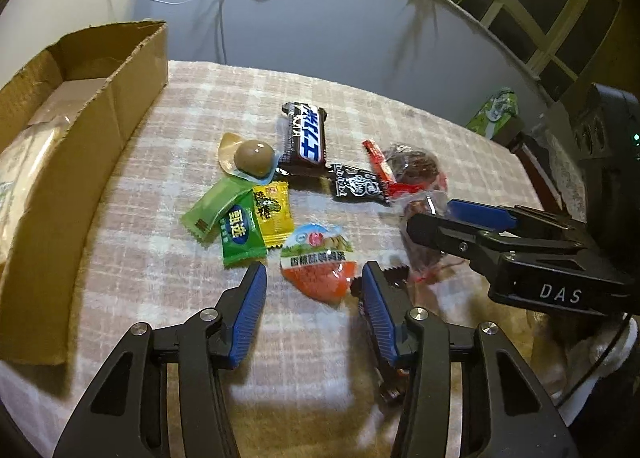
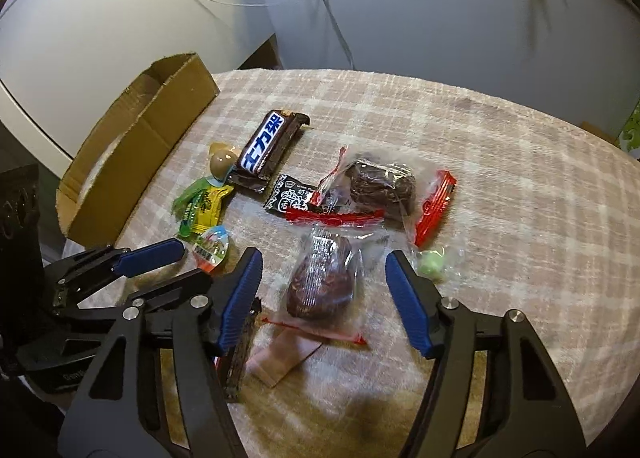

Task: Organize snacks
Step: 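Grasp the orange egg snack with left gripper while right grasps the jerky bag, then carry the egg snack with left gripper while right carries the jerky bag to the box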

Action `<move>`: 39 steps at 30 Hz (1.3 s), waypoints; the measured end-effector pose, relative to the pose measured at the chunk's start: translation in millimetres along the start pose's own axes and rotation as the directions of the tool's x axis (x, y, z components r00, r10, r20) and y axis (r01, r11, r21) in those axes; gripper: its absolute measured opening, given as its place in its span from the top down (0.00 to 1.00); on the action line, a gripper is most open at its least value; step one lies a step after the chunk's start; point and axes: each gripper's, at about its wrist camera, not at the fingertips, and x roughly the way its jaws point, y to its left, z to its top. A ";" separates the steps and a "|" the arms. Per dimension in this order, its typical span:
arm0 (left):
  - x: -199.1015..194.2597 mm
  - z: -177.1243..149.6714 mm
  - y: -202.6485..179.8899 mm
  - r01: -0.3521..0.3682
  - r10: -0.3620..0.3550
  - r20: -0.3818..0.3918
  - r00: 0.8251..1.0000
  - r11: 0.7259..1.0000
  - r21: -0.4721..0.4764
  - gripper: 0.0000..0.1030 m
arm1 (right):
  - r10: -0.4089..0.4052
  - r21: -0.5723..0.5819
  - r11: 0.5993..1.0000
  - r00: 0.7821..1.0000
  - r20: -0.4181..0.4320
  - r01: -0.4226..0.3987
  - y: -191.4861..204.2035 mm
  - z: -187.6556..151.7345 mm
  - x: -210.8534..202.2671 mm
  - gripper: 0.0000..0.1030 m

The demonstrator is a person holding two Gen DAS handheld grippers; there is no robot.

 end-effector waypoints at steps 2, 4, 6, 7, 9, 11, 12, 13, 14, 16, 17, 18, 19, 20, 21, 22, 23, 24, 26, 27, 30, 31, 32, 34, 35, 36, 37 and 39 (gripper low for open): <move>3.4 0.5 0.0 -0.008 0.008 -0.003 1.000 1.000 0.005 0.54 | -0.002 -0.006 1.000 1.000 -0.010 0.002 -0.9 1.6 4.5 0.41; 5.5 1.3 -2.5 -0.023 0.023 -0.001 1.000 0.999 0.022 0.56 | -0.005 -0.004 1.000 1.000 -0.025 0.004 -2.0 2.7 8.4 0.48; 7.1 2.1 -5.6 -0.029 0.029 0.000 1.000 0.999 0.040 0.62 | -0.007 -0.005 1.000 0.999 -0.036 0.007 -3.1 3.2 11.6 0.52; 8.0 2.2 -7.4 -0.037 0.037 0.001 0.999 0.998 0.050 0.62 | -0.006 -0.005 1.000 0.999 -0.041 0.006 -3.3 3.1 12.6 0.54; 10.0 2.2 -10.5 -0.051 0.051 0.006 0.999 0.996 0.069 0.62 | -0.004 -0.009 1.000 0.999 -0.045 0.004 -3.2 3.4 13.4 0.60; 11.1 2.2 -11.3 -0.057 0.056 0.009 0.998 0.996 0.075 0.64 | -0.006 -0.013 1.000 0.999 -0.047 0.005 -3.2 4.0 14.1 0.64; 11.3 2.2 -11.9 -0.059 0.058 0.011 0.998 0.995 0.078 0.65 | -0.006 -0.014 1.000 0.999 -0.048 0.006 -3.1 4.1 14.2 0.64; 11.4 2.1 -12.8 -0.061 0.060 0.012 0.998 0.995 0.082 0.65 | -0.007 -0.015 1.000 0.999 -0.048 0.007 -2.7 3.8 14.1 0.64; 11.2 1.9 -13.2 -0.062 0.061 0.014 0.998 0.994 0.084 0.66 | -0.007 -0.016 1.000 0.999 -0.049 0.006 -2.6 3.7 13.9 0.64; 9.7 1.4 -13.2 -0.060 0.058 0.018 0.998 0.995 0.084 0.66 | -0.005 -0.014 1.000 0.999 -0.047 0.005 -2.5 3.4 12.9 0.65; 9.1 1.6 -13.4 -0.059 0.057 0.020 0.998 0.995 0.085 0.67 | -0.003 -0.012 1.000 0.999 -0.045 0.003 -2.6 3.0 12.0 0.65; 7.9 1.5 -13.2 -0.058 0.056 0.023 0.998 0.995 0.085 0.67 | -0.002 -0.010 1.000 0.999 -0.042 0.001 -2.7 2.7 10.7 0.65; 5.6 1.4 -12.7 -0.058 0.055 0.028 0.998 0.995 0.084 0.67 | -0.001 -0.006 1.000 0.999 -0.037 0.001 -3.1 2.0 8.6 0.65; 4.0 1.3 -13.2 -0.057 0.054 0.031 0.998 0.995 0.084 0.67 | 0.000 -0.003 1.000 0.999 -0.035 0.000 -2.7 1.7 7.3 0.65; 2.6 1.3 -13.9 -0.056 0.053 0.035 0.998 0.995 0.082 0.67 | 0.003 -0.001 1.000 1.000 -0.031 -0.003 -2.7 1.3 4.9 0.65; -1.0 1.0 -13.4 -0.052 0.048 0.041 0.998 0.995 0.080 0.67 | 0.005 0.001 1.000 1.000 -0.027 -0.005 -3.0 0.5 2.2 0.65; -3.7 1.1 -12.9 -0.050 0.046 0.046 0.998 0.996 0.078 0.67 | 0.007 0.001 1.000 1.000 -0.024 -0.007 -2.7 0.1 -0.3 0.65; -8.1 1.0 -12.3 -0.046 0.042 0.055 0.998 0.996 0.076 0.67 | 0.009 0.002 1.000 1.000 -0.017 -0.009 -2.0 -0.3 -3.9 0.65; -14.2 2.1 -11.5 -0.040 0.035 0.068 0.997 0.997 0.071 0.67 | 0.011 0.004 1.000 1.000 -0.006 -0.011 -1.4 -0.4 -9.3 0.65; -18.0 2.0 -10.9 -0.038 0.033 0.076 0.997 0.997 0.069 0.67 | 0.012 0.006 1.000 1.000 0.000 -0.012 -1.3 -0.2 -12.4 0.65; -30.4 2.4 -9.5 -0.036 0.029 0.103 0.994 0.997 0.067 0.67 | 0.019 0.001 1.000 1.000 0.020 -0.019 2.9 1.0 -23.4 0.65; -34.3 2.3 -8.1 -0.036 0.028 0.112 0.993 0.997 0.064 0.67 | 0.022 -0.005 1.000 0.999 0.028 -0.022 6.1 2.1 -27.7 0.65; -39.3 2.4 -5.6 -0.036 0.028 0.121 0.992 0.998 0.059 0.67 | 0.024 -0.009 1.000 0.999 0.033 -0.024 8.6 2.9 -30.0 0.65; -47.0 2.8 -2.0 -0.039 0.032 0.137 0.990 0.998 0.053 0.67 | 0.033 -0.024 0.999 0.998 0.044 -0.032 16.6 6.9 -35.0 0.65; -52.3 3.0 1.2 -0.043 0.035 0.148 0.988 0.998 0.048 0.67 | 0.038 -0.032 0.999 0.998 0.049 -0.036 21.5 8.9 -36.8 0.65; -57.2 2.8 4.2 -0.045 0.038 0.158 0.987 0.998 0.043 0.67 | 0.043 -0.041 0.998 0.998 0.054 -0.041 26.3 11.0 -38.2 0.65; -61.7 3.2 7.0 -0.048 0.040 0.166 0.985 0.998 0.040 0.67 | 0.052 -0.052 0.997 0.997 0.060 -0.049 32.9 14.0 -39.9 0.65; -74.0 4.4 15.1 -0.060 0.053 0.190 0.980 0.998 0.031 0.67 | 0.064 -0.070 0.996 0.996 0.066 -0.059 42.7 18.7 -40.8 0.65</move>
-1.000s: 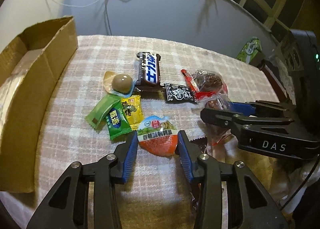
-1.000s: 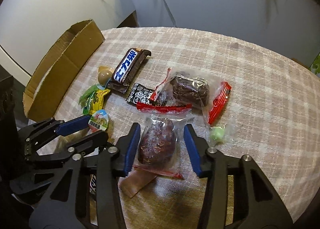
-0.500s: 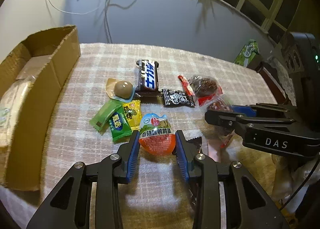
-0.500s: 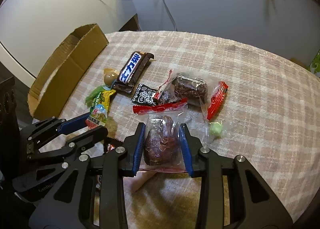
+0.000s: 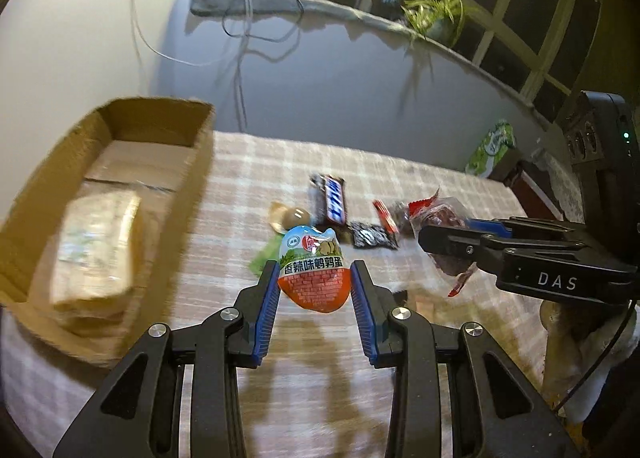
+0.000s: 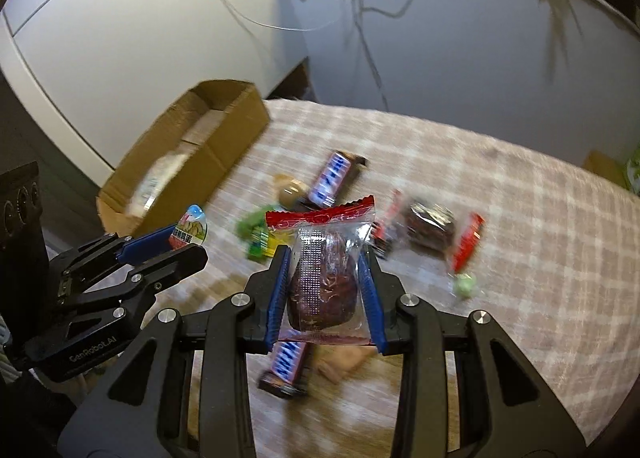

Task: Organize snacks
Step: 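Carry the egg snack with left gripper while right carries the jerky bag to the box, then open both grippers to release the snacks into the box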

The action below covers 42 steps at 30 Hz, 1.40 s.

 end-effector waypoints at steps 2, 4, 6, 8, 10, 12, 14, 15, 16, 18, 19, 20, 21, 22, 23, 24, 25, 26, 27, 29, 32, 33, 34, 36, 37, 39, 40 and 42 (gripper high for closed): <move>-9.3 2.2 9.0 -0.013 0.013 0.019 1.000 1.000 -0.011 0.67 | 0.012 -0.021 1.000 1.000 0.006 -0.012 11.8 7.5 2.0 0.65; -17.9 3.1 18.7 -0.028 0.029 0.038 0.999 0.999 -0.024 0.67 | 0.024 -0.046 0.999 1.000 0.012 -0.023 25.2 16.9 4.6 0.65; -25.7 4.4 30.7 -0.044 0.046 0.052 0.998 0.998 -0.041 0.67 | 0.033 -0.064 0.997 0.999 0.017 -0.032 36.4 23.6 8.6 0.65; -33.1 4.8 44.5 -0.063 0.067 0.064 0.996 0.996 -0.063 0.67 | 0.045 -0.086 0.995 0.999 0.021 -0.043 48.9 31.7 13.0 0.65; -37.9 4.5 54.9 -0.079 0.084 0.071 0.994 0.994 -0.076 0.67 | 0.056 -0.101 0.993 0.998 0.020 -0.053 59.6 39.7 18.2 0.65; -42.3 4.0 66.0 -0.096 0.103 0.076 0.992 0.991 -0.093 0.67 | 0.069 -0.113 0.991 0.998 0.015 -0.067 69.9 47.5 24.8 0.65; -46.7 3.7 78.5 -0.114 0.124 0.082 0.989 0.987 -0.111 0.67 | 0.086 -0.129 0.988 0.996 0.010 -0.084 81.7 55.8 32.1 0.65; -48.8 3.4 85.5 -0.124 0.135 0.084 0.987 0.985 -0.121 0.67 | 0.091 -0.138 0.987 0.996 0.009 -0.088 87.7 59.4 35.4 0.65; -49.2 4.2 89.5 -0.130 0.142 0.084 0.986 0.983 -0.129 0.67 | 0.095 -0.149 0.985 0.995 0.006 -0.093 95.0 64.8 40.2 0.65; -51.2 4.0 100.7 -0.145 0.159 0.084 0.984 0.978 -0.148 0.67 | 0.101 -0.160 0.982 0.995 0.000 -0.100 103.7 72.0 48.8 0.65; -51.5 3.7 106.8 -0.154 0.168 0.082 0.982 0.976 -0.157 0.67 | 0.105 -0.167 0.980 0.994 -0.005 -0.104 109.2 76.2 54.0 0.65; -51.4 3.3 111.3 -0.160 0.175 0.080 0.981 0.974 -0.163 0.67 | 0.106 -0.173 0.979 0.994 -0.010 -0.106 114.0 79.7 58.9 0.65; -51.4 3.0 113.6 -0.163 0.178 0.079 0.981 0.972 -0.168 0.67 | 0.105 -0.180 0.978 0.994 -0.014 -0.106 118.3 83.1 63.4 0.65; -50.8 2.8 116.6 -0.167 0.183 0.075 0.980 0.970 -0.174 0.67 | 0.106 -0.190 0.976 0.994 -0.020 -0.108 124.6 86.8 69.6 0.65; -49.7 2.6 120.0 -0.172 0.187 0.072 0.980 0.969 -0.179 0.67 | 0.108 -0.196 0.974 0.994 -0.025 -0.111 128.8 89.0 74.1 0.65; -48.8 2.6 123.3 -0.175 0.190 0.069 0.979 0.967 -0.184 0.67 | 0.109 -0.199 0.973 0.994 -0.030 -0.113 132.0 91.0 78.8 0.65; -47.2 2.3 126.6 -0.179 0.194 0.065 0.979 0.966 -0.189 0.67 | 0.110 -0.203 0.972 0.993 -0.035 -0.115 136.3 93.1 84.0 0.65; -46.3 2.2 129.2 -0.181 0.196 0.063 0.979 0.964 -0.193 0.67 | 0.110 -0.207 0.971 0.993 -0.040 -0.116 139.8 94.5 88.8 0.65; -45.8 1.6 131.4 -0.182 0.197 0.060 0.979 0.963 -0.197 0.67 | 0.111 -0.211 0.970 0.993 -0.045 -0.118 143.8 96.1 94.0 0.65; -43.4 1.8 135.8 -0.185 0.200 0.053 0.978 0.961 -0.207 0.67 | 0.112 -0.218 0.969 0.992 -0.055 -0.121 148.4 98.7 101.9 0.65; -40.3 1.9 139.9 -0.186 0.200 0.043 0.979 0.959 -0.215 0.67 | 0.108 -0.225 0.967 0.991 -0.074 -0.122 154.2 101.9 115.2 0.65; -40.0 1.8 139.9 -0.186 0.200 0.041 0.979 0.958 -0.216 0.67 | 0.108 -0.227 0.966 0.991 -0.080 -0.123 155.5 101.8 118.0 0.65; -39.4 1.9 140.0 -0.187 0.200 0.040 0.979 0.958 -0.216 0.67 | 0.107 -0.229 0.965 0.991 -0.085 -0.124 156.3 102.2 121.2 0.65; -38.9 2.3 140.5 -0.191 0.204 0.036 0.978 0.957 -0.219 0.67 | 0.107 -0.231 0.965 0.990 -0.093 -0.126 157.2 103.1 126.1 0.65; -38.6 2.5 140.8 -0.191 0.204 0.034 0.978 0.956 -0.221 0.66 | 0.108 -0.232 0.964 0.989 -0.097 -0.128 157.7 103.3 128.3 0.65; -38.1 2.4 141.5 -0.195 0.207 0.032 0.978 0.955 -0.225 0.65 | 0.107 -0.234 0.964 0.989 -0.099 -0.128 158.2 103.4 130.5 0.65; -37.5 2.5 141.7 -0.196 0.208 0.031 0.978 0.954 -0.227 0.65 | 0.106 -0.236 0.964 0.990 -0.098 -0.127 158.5 103.5 131.0 0.65; -36.8 2.5 141.7 -0.199 0.211 0.030 0.977 0.953 -0.228 0.63 | 0.106 -0.238 0.963 0.990 -0.096 -0.126 159.3 103.9 132.3 0.65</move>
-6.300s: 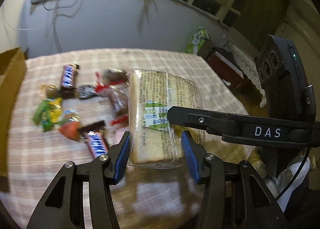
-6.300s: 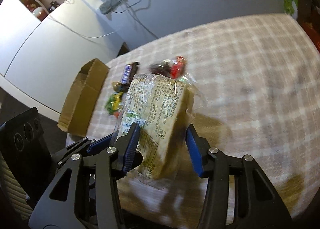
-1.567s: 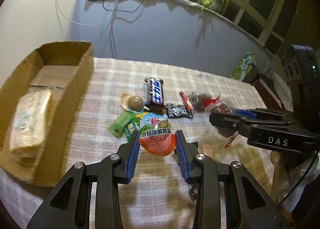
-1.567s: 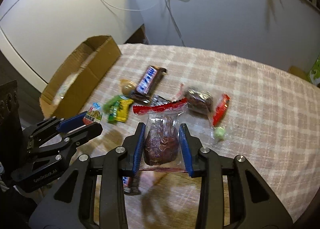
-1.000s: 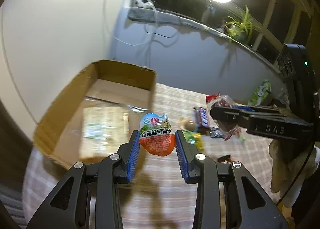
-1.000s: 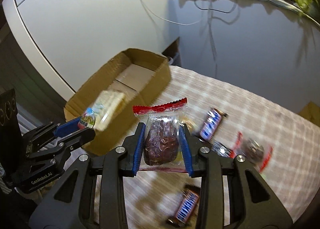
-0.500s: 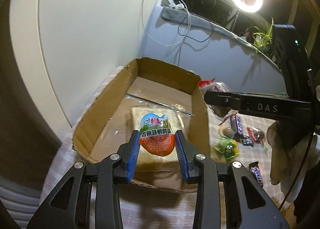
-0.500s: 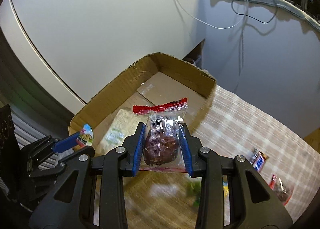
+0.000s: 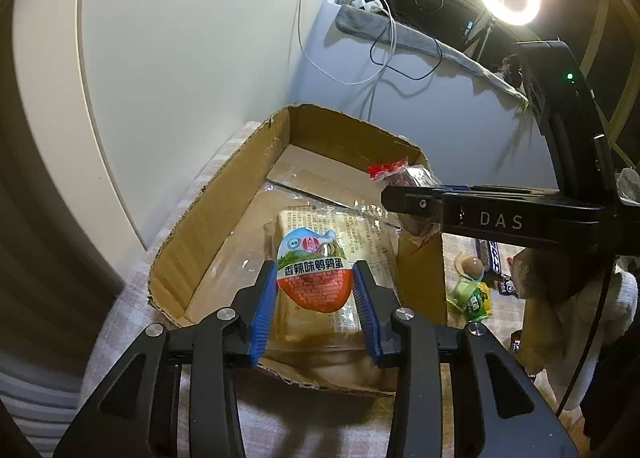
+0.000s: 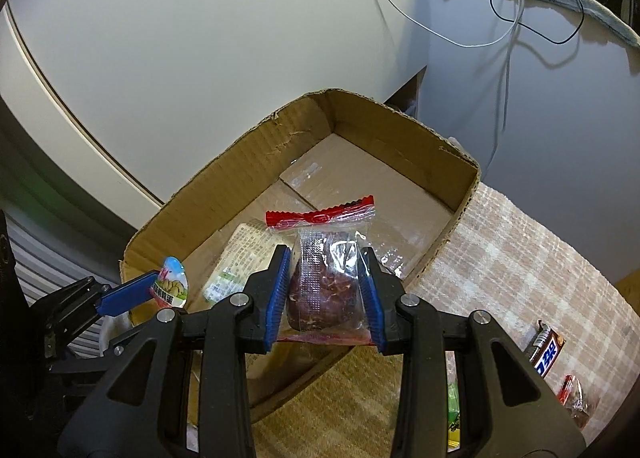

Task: Organize snacks
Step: 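Open both grippers to release the snacks into the box, then move both grippers back over the snack pile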

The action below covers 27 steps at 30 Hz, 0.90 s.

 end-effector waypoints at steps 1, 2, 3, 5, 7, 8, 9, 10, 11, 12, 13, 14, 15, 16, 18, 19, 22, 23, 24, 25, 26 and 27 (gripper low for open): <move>0.2 -0.2 -0.6 -0.004 0.004 0.000 1.000 1.000 0.000 0.62 | 0.000 -0.001 1.000 1.000 0.000 0.000 0.2 -0.1 0.4 0.65; 0.3 0.0 -1.0 -0.008 0.008 0.001 1.000 1.000 -0.002 0.62 | -0.001 0.000 1.000 1.000 0.000 0.001 0.4 0.1 0.5 0.65; 0.8 0.2 -1.5 -0.008 0.008 -0.001 1.000 1.000 -0.003 0.61 | -0.001 -0.002 1.000 1.000 0.000 0.001 1.3 0.1 0.6 0.63; 0.7 0.5 -1.9 -0.011 0.011 0.002 1.000 1.000 -0.003 0.60 | -0.007 -0.006 1.000 1.000 0.005 0.007 1.8 0.0 -0.4 0.49; 0.8 0.8 -2.5 -0.015 0.015 0.002 1.000 1.000 -0.003 0.56 | -0.015 -0.011 1.000 0.999 0.028 0.015 2.6 -0.3 -3.6 0.31; 0.4 0.8 -2.9 -0.016 0.016 0.004 1.000 1.000 -0.003 0.54 | -0.016 -0.012 1.000 0.999 0.034 0.016 3.2 -0.3 -5.0 0.30; -0.1 0.7 -3.4 -0.016 0.016 0.005 1.000 1.000 -0.002 0.54 | -0.017 -0.013 1.000 0.999 0.037 0.017 3.4 0.0 -6.4 0.30; -0.4 0.4 -3.9 -0.014 0.014 0.005 1.000 1.000 -0.001 0.54 | -0.018 -0.012 1.000 0.999 0.038 0.018 3.3 0.0 -7.4 0.29; -0.7 0.3 -4.6 -0.013 0.013 0.006 1.000 1.000 0.000 0.54 | -0.020 -0.011 1.000 0.999 0.038 0.020 3.1 -0.2 -8.4 0.29; -0.9 0.1 -4.9 -0.014 0.014 0.007 1.000 1.000 0.001 0.54 | -0.022 -0.011 1.000 0.999 0.038 0.022 3.0 -0.4 -9.4 0.27; -1.3 0.2 -5.5 -0.015 0.015 0.008 1.000 1.000 0.003 0.54 | -0.025 -0.011 1.000 0.999 0.039 0.025 2.5 -1.0 -10.6 0.25; -1.9 0.3 -6.0 -0.014 0.014 0.009 1.000 1.000 0.003 0.54 | -0.026 -0.010 1.000 0.999 0.040 0.027 2.0 -1.4 -11.7 0.24; -2.9 0.3 -6.5 -0.014 0.014 0.011 1.000 1.000 0.003 0.54 | -0.029 -0.008 1.000 0.999 0.043 0.029 1.2 -2.3 -13.4 0.23; -3.9 0.3 -7.2 -0.014 0.014 0.014 1.000 1.000 0.003 0.54 | -0.030 -0.004 1.000 0.998 0.046 0.030 -0.1 -3.1 -15.6 0.23; -6.6 0.0 -8.8 -0.012 0.012 0.019 1.000 1.000 0.006 0.54 | -0.029 0.003 1.000 0.998 0.051 0.029 -2.8 -5.3 -20.3 0.23; -8.2 -0.4 -10.2 -0.010 0.010 0.021 1.000 1.000 0.009 0.54 | -0.031 0.005 1.000 0.998 0.055 0.030 -4.0 -6.5 -23.5 0.23; -12.5 -1.9 -14.6 -0.003 0.003 0.027 1.000 1.000 0.017 0.54 | -0.041 0.010 0.999 0.997 0.068 0.040 -8.7 -10.5 -34.0 0.23; -13.9 -2.2 -16.4 0.000 0.000 0.029 1.000 1.000 0.019 0.54 | -0.043 0.011 0.999 0.997 0.072 0.042 -10.1 -11.9 -37.1 0.23; -15.1 -2.7 -17.8 0.003 -0.003 0.031 1.000 1.000 0.023 0.54 | -0.046 0.014 0.999 0.996 0.077 0.045 -12.3 -13.8 -41.6 0.23; -16.8 -3.5 -20.4 0.006 -0.007 0.032 0.999 1.000 0.027 0.54 | -0.048 0.016 0.999 0.996 0.080 0.047 -14.5 -15.5 -45.5 0.23; -17.7 -3.8 -22.1 0.010 -0.011 0.033 0.999 0.999 0.031 0.54 | -0.051 0.020 0.999 0.995 0.084 0.049 -17.1 -17.9 -49.9 0.23; -19.2 -4.8 -25.0 0.015 -0.016 0.033 0.999 0.999 0.036 0.54 | -0.054 0.024 0.998 0.995 0.089 0.052 -20.1 -20.7 -55.0 0.23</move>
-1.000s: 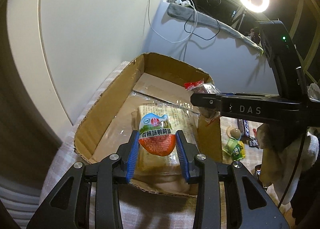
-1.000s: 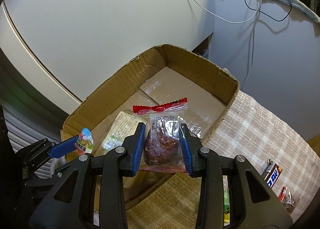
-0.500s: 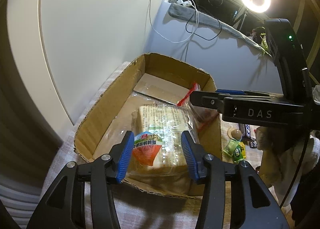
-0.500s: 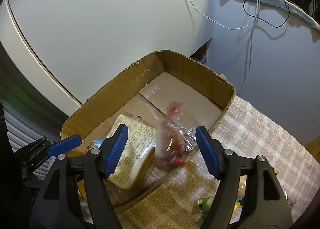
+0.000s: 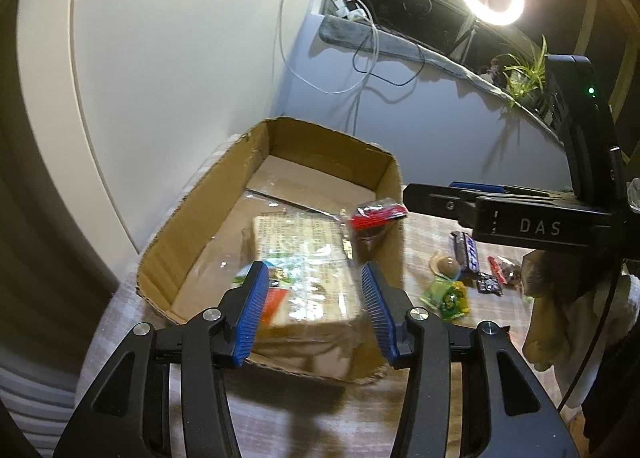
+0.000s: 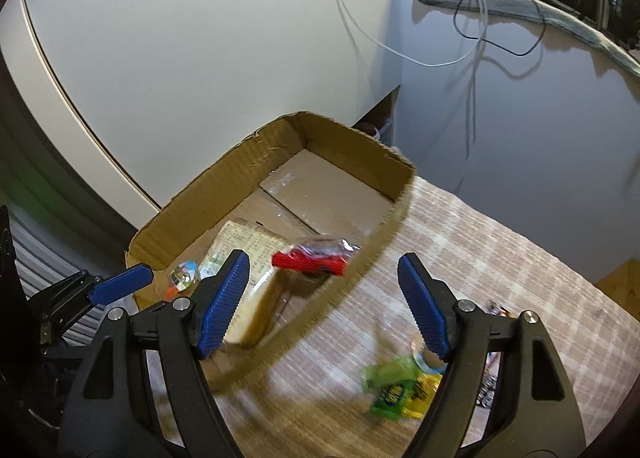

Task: Organize snacks
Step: 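Move both grippers back over the snack pile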

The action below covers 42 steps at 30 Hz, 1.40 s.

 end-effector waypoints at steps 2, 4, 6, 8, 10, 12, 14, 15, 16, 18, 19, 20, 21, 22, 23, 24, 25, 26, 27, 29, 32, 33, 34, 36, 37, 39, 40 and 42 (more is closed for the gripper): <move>-2.2 -1.4 -5.5 0.009 -0.009 0.003 1.000 1.000 0.009 0.54 | -0.006 0.004 1.000 1.000 0.006 0.006 -6.2 -4.2 -8.4 0.23; -4.6 -3.9 -12.5 0.022 -0.022 0.004 1.000 1.000 0.016 0.54 | -0.018 0.010 1.000 1.000 0.013 0.018 -12.7 -9.9 -18.1 0.23; -6.2 -5.3 -18.9 0.035 -0.035 0.002 0.999 0.999 0.025 0.54 | -0.029 0.019 0.999 0.999 0.018 0.029 -21.1 -17.0 -28.4 0.23; -6.9 -7.7 -27.9 0.049 -0.049 -0.002 0.999 0.998 0.038 0.54 | -0.045 0.030 0.999 0.999 0.021 0.044 -30.8 -25.1 -38.5 0.23; -6.3 -9.7 -36.4 0.065 -0.065 -0.007 0.998 0.997 0.048 0.54 | -0.061 0.041 0.997 0.998 0.020 0.060 -40.7 -33.9 -47.7 0.23; -5.7 -12.2 -45.6 0.085 -0.084 -0.016 0.996 0.995 0.057 0.54 | -0.078 0.055 0.996 0.997 0.019 0.077 -51.3 -42.8 -57.0 0.23; -4.3 -15.8 -56.2 0.103 -0.101 -0.027 0.995 0.992 0.071 0.54 | -0.095 0.071 0.993 0.995 0.016 0.093 -62.6 -52.5 -64.9 0.23; -3.5 -17.3 -60.5 0.110 -0.107 -0.032 0.994 0.991 0.077 0.54 | -0.105 0.081 0.991 0.994 0.013 0.104 -69.4 -57.7 -69.1 0.23; -3.1 -19.2 -65.7 0.117 -0.115 -0.037 0.993 0.990 0.081 0.54 | -0.117 0.092 0.989 0.993 0.011 0.116 -77.2 -63.8 -73.7 0.23; -1.7 -23.4 -75.5 0.136 -0.131 -0.050 0.990 0.987 0.091 0.54 | -0.133 0.107 0.985 0.991 0.006 0.132 -88.5 -72.7 -79.9 0.23; -0.1 -26.1 -82.1 0.147 -0.141 -0.060 0.988 0.984 0.099 0.54 | -0.142 0.116 0.983 0.990 0.001 0.141 -95.1 -78.0 -83.1 0.23; 0.5 -28.5 -86.6 0.154 -0.148 -0.067 0.987 0.983 0.105 0.54 | -0.152 0.128 0.980 0.988 -0.004 0.152 -102.9 -84.0 -86.4 0.23; 1.5 -30.9 -91.7 0.162 -0.154 -0.074 0.985 0.981 0.110 0.54 | -0.159 0.136 0.978 0.987 -0.008 0.159 -107.8 -88.4 -88.7 0.23; 3.0 -33.3 -97.2 0.171 -0.162 -0.084 0.983 0.979 0.115 0.54 | -0.170 0.150 0.974 0.985 -0.016 0.170 -116.3 -94.7 -91.2 0.23; 5.3 -36.7 -104.0 0.183 -0.172 -0.097 0.980 0.976 0.121 0.54 | -0.176 0.159 0.971 0.984 -0.021 0.177 -122.3 -99.0 -92.8 0.23; 7.3 -38.6 -108.5 0.190 -0.178 -0.105 0.978 0.974 0.124 0.54 | -0.181 0.171 0.968 0.983 -0.026 0.183 -128.7 -103.9 -94.0 0.23; 10.0 -42.2 -115.5 0.202 -0.186 -0.119 0.975 0.971 0.132 0.54 | -0.188 0.182 0.965 0.982 -0.034 0.191 -135.7 -109.5 -94.9 0.23; 12.0 -44.7 -120.4 0.208 -0.191 -0.129 0.973 0.968 0.137 0.54 | -0.195 0.193 0.961 0.980 -0.041 0.200 -142.2 -114.3 -95.4 0.23; 14.4 -47.3 -125.9 0.215 -0.196 -0.140 0.971 0.966 0.142 0.54 | -0.203 0.205 0.956 0.978 -0.048 0.208 -149.0 -118.9 -95.8 0.23; 19.4 -54.5 -137.6 0.236 -0.211 -0.167 0.963 0.960 0.150 0.54 | -0.214 0.228 0.948 0.975 -0.064 0.223 -163.0 -127.6 -95.5 0.23; 25.9 -63.9 -151.4 0.257 -0.223 -0.199 0.954 0.953 0.163 0.54 | -0.228 0.260 0.935 0.970 -0.086 0.242 -181.9 -139.6 -94.4 0.23; 27.7 -66.5 -155.1 0.262 -0.226 -0.209 0.951 0.951 0.166 0.54 | -0.226 0.270 0.932 0.970 -0.092 0.243 -186.8 -143.0 -93.2 0.23; 30.8 -70.3 -159.9 0.270 -0.230 -0.223 0.947 0.948 0.168 0.54 | -0.221 0.278 0.930 0.971 -0.096 0.239 -191.4 -146.8 -91.6 0.23; 34.8 -75.9 -164.4 0.279 -0.235 -0.242 0.941 0.946 0.166 0.54 | -0.217 0.280 0.930 0.971 -0.101 0.237 -196.2 -153.3 -87.9 0.24; 36.4 -78.0 -167.0 0.283 -0.238 -0.249 0.939 0.945 0.165 0.54 | -0.216 0.276 0.932 0.971 -0.105 0.237 -197.2 -155.9 -85.5 0.28; 39.9 -83.0 -173.2 0.287 -0.238 -0.266 0.934 0.944 0.165 0.54 | -0.207 0.259 0.938 0.971 -0.118 0.231 -196.4 -160.7 -78.7 0.34; 41.0 -84.7 -174.9 0.287 -0.236 -0.271 0.933 0.943 0.167 0.54 | -0.207 0.251 0.940 0.971 -0.123 0.232 -196.0 -162.1 -76.2 0.37; 43.6 -87.4 -178.2 0.287 -0.234 -0.280 0.931 0.943 0.168 0.54 | -0.207 0.232 0.944 0.969 -0.134 0.233 -193.6 -166.5 -70.0 0.39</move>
